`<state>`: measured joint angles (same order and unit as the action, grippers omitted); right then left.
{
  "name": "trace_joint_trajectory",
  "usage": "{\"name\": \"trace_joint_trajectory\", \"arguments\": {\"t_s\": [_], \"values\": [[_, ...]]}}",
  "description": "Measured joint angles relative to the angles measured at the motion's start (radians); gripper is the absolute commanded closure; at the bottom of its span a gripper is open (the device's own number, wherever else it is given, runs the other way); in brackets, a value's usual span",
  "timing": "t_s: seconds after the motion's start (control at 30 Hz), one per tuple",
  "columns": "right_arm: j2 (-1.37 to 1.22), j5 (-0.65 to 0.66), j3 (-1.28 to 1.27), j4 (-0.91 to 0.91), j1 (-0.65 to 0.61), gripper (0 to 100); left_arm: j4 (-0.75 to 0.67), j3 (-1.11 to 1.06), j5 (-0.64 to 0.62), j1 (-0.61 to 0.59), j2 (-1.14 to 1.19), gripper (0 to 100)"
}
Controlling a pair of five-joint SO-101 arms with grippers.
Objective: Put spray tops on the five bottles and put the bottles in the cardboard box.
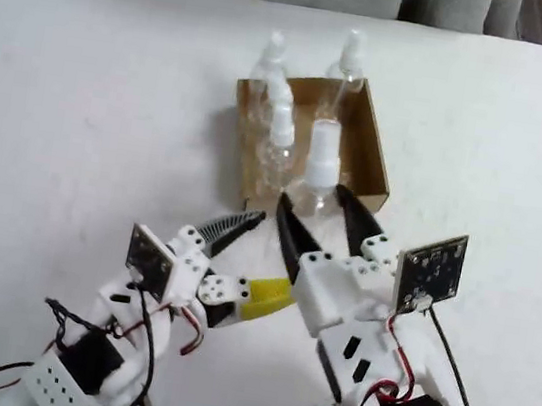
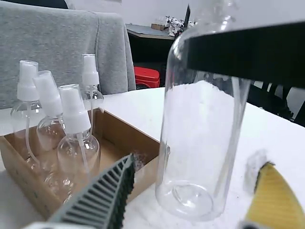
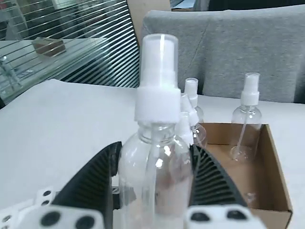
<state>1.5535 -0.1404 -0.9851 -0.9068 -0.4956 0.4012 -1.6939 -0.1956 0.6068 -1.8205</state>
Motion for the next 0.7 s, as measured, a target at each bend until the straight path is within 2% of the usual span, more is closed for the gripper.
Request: {"name": "trace_joint_trajectory", "arguments": {"t_s": [0.23,0.3,0.47,0.57,0.7], "values": [[-0.003,0.000,-0.006,0.000,0.117,98.3,0.000,0.000,0.000,-0.014,0.000,64],[-0.005,0.000,-0.006,0.000,0.132,98.3,0.000,0.000,0.000,-0.011,0.000,71],[-0.006,0.000,-0.025,0.026,0.137,98.3,0.000,0.000,0.000,0.011,0.000,98],[-0.017,0.002,-0.083,0.087,0.141,98.3,0.000,0.005,0.000,0.006,0.000,94],[-0.023,0.002,-0.110,0.153,0.138,98.3,0.000,0.006,0.000,0.020,0.000,98]]}}
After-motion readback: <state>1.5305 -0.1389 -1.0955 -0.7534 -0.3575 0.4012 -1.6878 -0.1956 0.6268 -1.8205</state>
